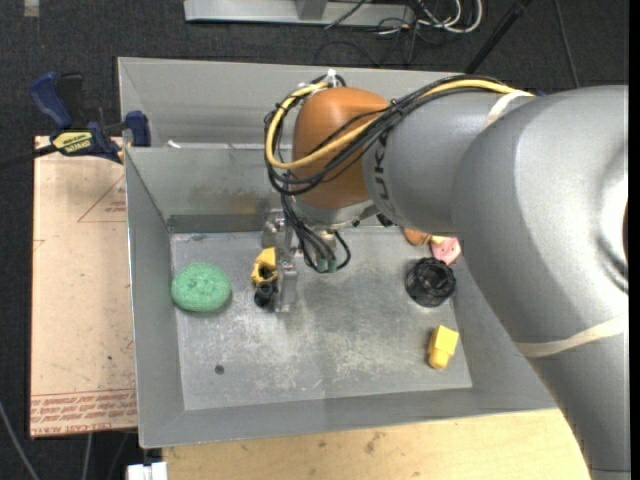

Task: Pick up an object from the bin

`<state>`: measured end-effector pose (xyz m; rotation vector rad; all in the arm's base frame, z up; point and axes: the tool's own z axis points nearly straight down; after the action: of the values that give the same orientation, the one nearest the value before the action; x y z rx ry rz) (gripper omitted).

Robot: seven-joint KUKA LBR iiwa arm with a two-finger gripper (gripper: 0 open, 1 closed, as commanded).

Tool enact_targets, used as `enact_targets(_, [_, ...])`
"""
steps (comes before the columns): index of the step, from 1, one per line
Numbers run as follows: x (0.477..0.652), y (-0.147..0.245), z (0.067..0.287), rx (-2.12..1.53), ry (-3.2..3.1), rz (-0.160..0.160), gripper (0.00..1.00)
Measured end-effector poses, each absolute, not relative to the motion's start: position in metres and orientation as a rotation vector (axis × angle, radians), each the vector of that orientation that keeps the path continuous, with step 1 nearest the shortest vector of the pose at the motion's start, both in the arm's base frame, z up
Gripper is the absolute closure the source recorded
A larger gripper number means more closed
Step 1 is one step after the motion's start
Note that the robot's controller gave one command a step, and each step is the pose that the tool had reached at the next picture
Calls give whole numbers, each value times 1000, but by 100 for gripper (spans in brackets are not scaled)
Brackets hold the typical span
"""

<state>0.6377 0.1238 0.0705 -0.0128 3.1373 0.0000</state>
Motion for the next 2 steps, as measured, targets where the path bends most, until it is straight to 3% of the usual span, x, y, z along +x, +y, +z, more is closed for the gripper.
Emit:
enact_targets(1, [630, 141, 70, -44, 3139, 2, 100])
enact_targets(2, [630, 141, 70, -43, 3139, 2, 100])
